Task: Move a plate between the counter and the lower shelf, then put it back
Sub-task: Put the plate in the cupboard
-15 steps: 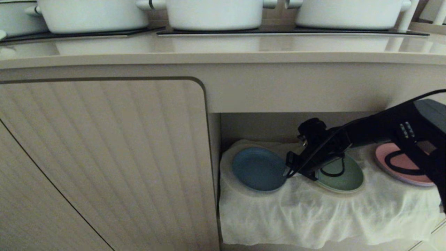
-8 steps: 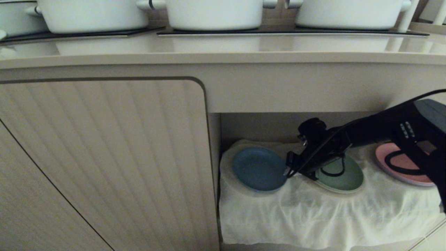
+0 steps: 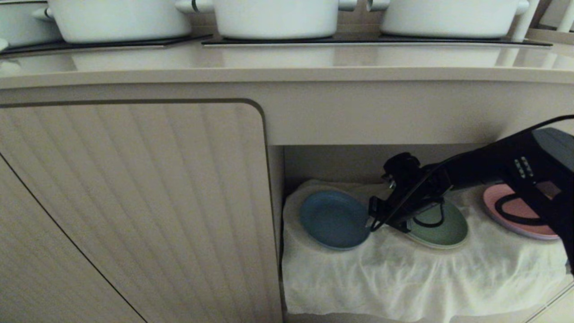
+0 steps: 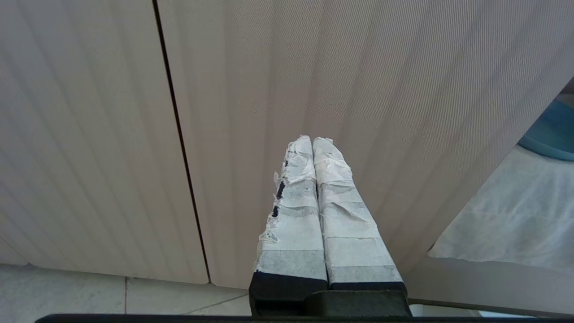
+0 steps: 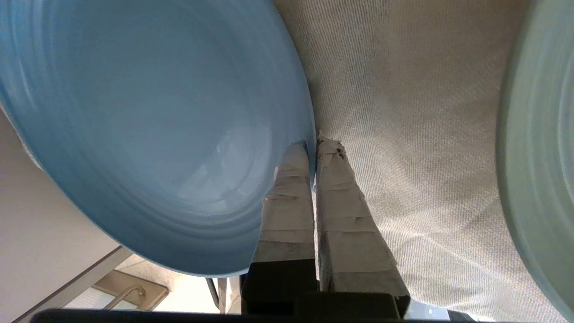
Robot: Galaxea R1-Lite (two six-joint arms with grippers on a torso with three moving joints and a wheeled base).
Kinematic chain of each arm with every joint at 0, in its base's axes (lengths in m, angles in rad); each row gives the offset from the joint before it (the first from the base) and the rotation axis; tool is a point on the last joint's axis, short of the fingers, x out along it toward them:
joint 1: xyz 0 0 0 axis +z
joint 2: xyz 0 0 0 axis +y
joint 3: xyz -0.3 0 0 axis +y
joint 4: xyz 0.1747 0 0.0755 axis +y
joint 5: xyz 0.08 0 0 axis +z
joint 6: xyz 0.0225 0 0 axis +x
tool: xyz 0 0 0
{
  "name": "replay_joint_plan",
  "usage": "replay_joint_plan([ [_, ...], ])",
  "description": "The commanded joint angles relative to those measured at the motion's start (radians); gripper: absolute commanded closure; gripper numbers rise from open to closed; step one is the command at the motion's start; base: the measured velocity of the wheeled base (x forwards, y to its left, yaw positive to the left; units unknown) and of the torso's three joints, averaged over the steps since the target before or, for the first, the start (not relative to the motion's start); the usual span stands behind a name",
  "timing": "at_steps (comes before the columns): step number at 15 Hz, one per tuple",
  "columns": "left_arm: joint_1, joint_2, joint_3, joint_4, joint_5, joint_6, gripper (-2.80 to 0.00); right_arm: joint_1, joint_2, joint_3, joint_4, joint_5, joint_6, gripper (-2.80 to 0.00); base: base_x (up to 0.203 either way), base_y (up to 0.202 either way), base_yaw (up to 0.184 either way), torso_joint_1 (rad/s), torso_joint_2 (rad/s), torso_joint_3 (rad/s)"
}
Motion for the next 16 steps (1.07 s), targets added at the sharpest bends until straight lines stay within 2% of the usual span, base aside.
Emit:
replay_joint_plan([
  [1,0.000,0.000,0.000,0.000,0.001,-0.001,0.00,0.001,0.002,0.000,0.006,0.003,0.002,0.00,0.000,0.000,0.000,0.000,0.00,0.000],
  [7,0.000,0.000,0.000,0.000,0.001,-0.001,0.00,0.001,-0.002,0.003,0.007,0.008,0.003,0.00,0.000,0.000,0.000,0.000,0.00,0.000],
  [8,0.000,0.000,0.000,0.000,0.001,-0.001,0.00,-0.001,-0.002,0.003,0.007,0.008,0.002,-2.80,0.000,0.000,0.000,0.000,0.00,0.000],
  [16,0.000,0.000,-0.001,0.000,0.001,-0.001,0.00,-0.001,-0.007,0.003,0.008,0.009,0.004,-2.80,0.000,0.000,0.000,0.000,0.00,0.000],
])
